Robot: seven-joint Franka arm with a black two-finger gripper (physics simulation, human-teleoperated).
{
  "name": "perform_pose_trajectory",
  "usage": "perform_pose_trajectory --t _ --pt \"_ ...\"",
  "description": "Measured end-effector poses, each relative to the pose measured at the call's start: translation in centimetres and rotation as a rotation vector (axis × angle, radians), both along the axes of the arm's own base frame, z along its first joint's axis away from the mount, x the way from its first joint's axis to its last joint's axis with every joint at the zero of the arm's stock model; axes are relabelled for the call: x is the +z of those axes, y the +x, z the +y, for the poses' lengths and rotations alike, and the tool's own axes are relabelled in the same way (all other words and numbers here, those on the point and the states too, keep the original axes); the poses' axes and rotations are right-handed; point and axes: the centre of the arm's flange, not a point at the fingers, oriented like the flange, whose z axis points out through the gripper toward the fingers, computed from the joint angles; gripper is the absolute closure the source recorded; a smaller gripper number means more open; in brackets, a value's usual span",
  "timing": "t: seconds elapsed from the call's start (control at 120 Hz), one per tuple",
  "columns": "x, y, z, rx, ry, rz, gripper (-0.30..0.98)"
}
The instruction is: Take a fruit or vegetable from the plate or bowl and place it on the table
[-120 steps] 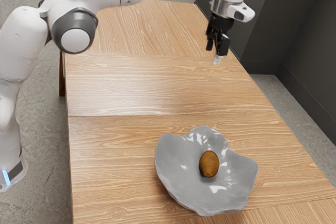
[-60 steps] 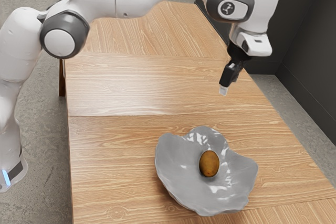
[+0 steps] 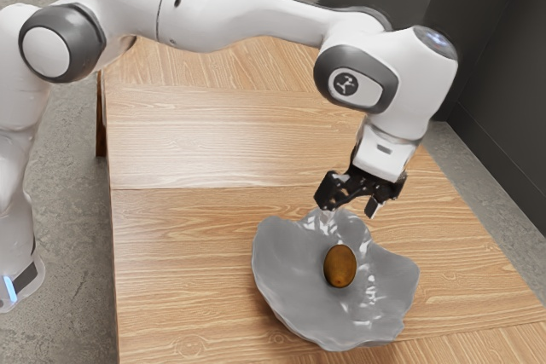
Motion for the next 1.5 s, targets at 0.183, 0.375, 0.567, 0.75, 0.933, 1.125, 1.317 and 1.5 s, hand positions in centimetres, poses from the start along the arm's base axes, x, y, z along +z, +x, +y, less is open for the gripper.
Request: perform_pose_trajectory --t 0.183,0.375,0.567,0.75,0.933,1.125,1.317,1.5 --pt "-2.1 0.0 -0.6 -0.104 0.000 -0.053 0.00" --pt "-4.3 1.3 -1.1 -0.245 -0.014 -0.057 0.00" --pt "-6.6 1.3 -1.1 -0.360 -0.006 -0.027 0.00" --pt "-8.4 1.5 -0.8 -0.435 -0.005 0.000 0.00" --pt "-10.0 1.9 -0.9 -0.492 -0.014 0.020 0.00" --pt "-10.6 2.1 -1.0 -0.534 -0.019 0.024 0.00" --pt "-10.8 2.9 0.4 -0.538 -0.013 0.024 0.00" --pt "-12.3 3.5 0.8 -0.551 -0.016 0.044 0.00"
